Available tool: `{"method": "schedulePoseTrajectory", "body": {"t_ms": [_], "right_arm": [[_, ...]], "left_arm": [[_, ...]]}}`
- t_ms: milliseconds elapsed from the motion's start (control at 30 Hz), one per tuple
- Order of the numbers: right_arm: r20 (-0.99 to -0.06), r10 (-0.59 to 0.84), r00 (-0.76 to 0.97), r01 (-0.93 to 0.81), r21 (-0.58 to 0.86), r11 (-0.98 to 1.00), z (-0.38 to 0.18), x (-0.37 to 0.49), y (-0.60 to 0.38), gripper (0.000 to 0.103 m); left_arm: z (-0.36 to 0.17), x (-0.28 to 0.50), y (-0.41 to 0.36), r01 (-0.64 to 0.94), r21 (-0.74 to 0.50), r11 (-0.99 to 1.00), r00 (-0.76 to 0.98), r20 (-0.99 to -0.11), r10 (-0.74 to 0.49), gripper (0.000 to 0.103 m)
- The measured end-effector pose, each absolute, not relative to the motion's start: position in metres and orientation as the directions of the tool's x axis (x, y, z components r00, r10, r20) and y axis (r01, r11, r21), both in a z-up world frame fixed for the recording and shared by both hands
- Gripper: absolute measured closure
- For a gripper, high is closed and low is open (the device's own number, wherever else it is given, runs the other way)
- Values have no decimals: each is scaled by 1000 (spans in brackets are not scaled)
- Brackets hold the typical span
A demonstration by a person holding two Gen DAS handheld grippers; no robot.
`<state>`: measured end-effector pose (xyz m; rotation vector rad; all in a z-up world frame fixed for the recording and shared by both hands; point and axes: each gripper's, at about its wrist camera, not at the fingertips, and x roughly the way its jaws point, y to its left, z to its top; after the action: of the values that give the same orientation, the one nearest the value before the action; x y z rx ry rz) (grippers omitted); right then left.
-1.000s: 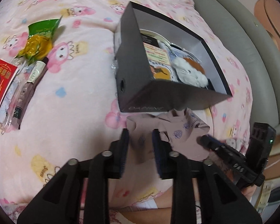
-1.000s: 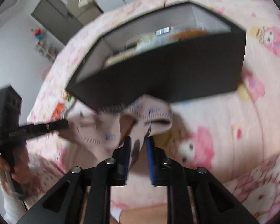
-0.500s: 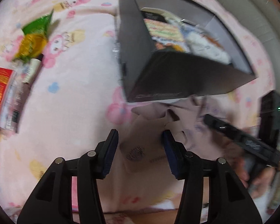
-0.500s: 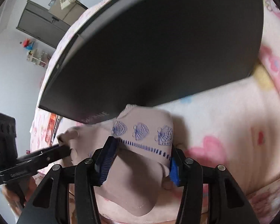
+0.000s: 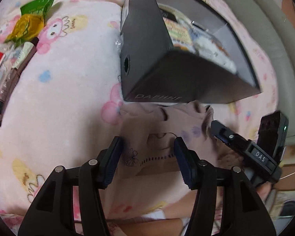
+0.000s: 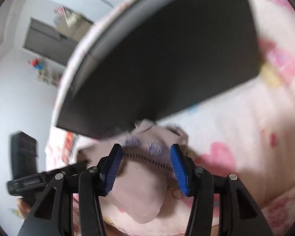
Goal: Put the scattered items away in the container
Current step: 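Carry the beige cloth with the right gripper toward the black box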
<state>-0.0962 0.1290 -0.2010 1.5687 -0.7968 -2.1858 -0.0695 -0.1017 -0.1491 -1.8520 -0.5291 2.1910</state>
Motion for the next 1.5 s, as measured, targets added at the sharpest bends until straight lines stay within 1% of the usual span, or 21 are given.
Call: {"method": "schedulePoseTrajectory", "body": {"t_ms": [133, 233, 267, 300, 333, 500, 567, 733, 867, 1000, 1067, 1133, 1167, 1200, 1233, 1300, 1367, 1400, 1433, 1467, 1500], "right_arm": [[-754, -567, -330, 7, 599, -801, -199, -93, 112, 55], [-743, -570, -351, 42, 596, -802, -195, -87, 105, 67], [-736, -571, -364, 43, 599, -800, -194, -87, 104, 83], [-713, -581, -392, 38, 618, -785, -192, -86, 104, 94], [-690, -601, -403, 40, 642, -765, -189, -85, 105, 96], [-616, -644, -454, 149, 659, -737, -151, -79, 100, 99], [-604, -647, -465, 191, 645, -740, -135, -75, 96, 99], [-559, -648, -518, 267, 614, -743, -93, -77, 140, 99], [-525, -660, -538, 323, 595, -736, -65, -84, 155, 99], [-549, -650, -525, 357, 551, -754, -50, -101, 151, 99], [-588, -633, -504, 352, 530, -772, -57, -104, 147, 99], [-635, -619, -461, 327, 527, -784, -78, -102, 146, 97], [-650, -617, -442, 309, 536, -786, -87, -102, 148, 93], [-677, -607, -415, 266, 548, -793, -105, -104, 149, 84], [-691, -601, -401, 244, 552, -797, -115, -106, 149, 78], [-722, -594, -355, 206, 559, -803, -139, -112, 147, 52], [-771, -566, -294, 146, 548, -823, -164, -117, 142, 52], [-797, -558, -231, 96, 552, -828, -182, -120, 139, 51], [-796, -571, -201, 80, 568, -819, -191, -121, 137, 51], [-793, -580, -190, 76, 577, -813, -197, -121, 136, 60], [-794, -571, -207, 114, 560, -820, -192, -119, 133, 86]], "left_arm": [[-151, -72, -97, 72, -400, -914, -163, -909, 385, 43], [-146, -72, -86, 39, -398, -916, -162, -907, 388, 44], [-143, -70, -80, -1, -390, -921, -170, -907, 385, 50], [-142, -69, -75, -41, -381, -924, -175, -907, 382, 65], [-140, -67, -69, -85, -374, -924, -178, -906, 383, 74], [-102, -44, -61, -284, -491, -824, -219, -803, 554, 75], [-81, -41, -56, -344, -483, -805, -255, -777, 575, 82], [-54, -53, -42, -378, -510, -773, -322, -710, 626, 89], [-43, -75, -37, -370, -500, -783, -363, -698, 617, 90], [-55, -96, -32, -366, -483, -796, -364, -713, 600, 90], [-72, -98, -35, -329, -490, -807, -328, -742, 584, 85], [-87, -92, -44, -280, -514, -811, -287, -761, 581, 46], [-100, -92, -47, -239, -504, -830, -273, -786, 555, 38], [-110, -92, -49, -203, -482, -852, -264, -811, 522, 32], [-125, -94, -49, -162, -451, -877, -245, -843, 479, 32], [-146, -98, -47, -120, -433, -893, -191, -873, 449, 32], [-166, -101, -42, -84, -418, -905, -129, -896, 426, 39], [-171, -102, -40, -82, -402, -912, -121, -904, 409, 51], [-171, -102, -37, -100, -385, -917, -130, -909, 396, 71], [-167, -102, -35, -121, -380, -917, -148, -907, 395, 81], [-161, -101, -35, -138, -386, -912, -170, -898, 406, 91]]}}
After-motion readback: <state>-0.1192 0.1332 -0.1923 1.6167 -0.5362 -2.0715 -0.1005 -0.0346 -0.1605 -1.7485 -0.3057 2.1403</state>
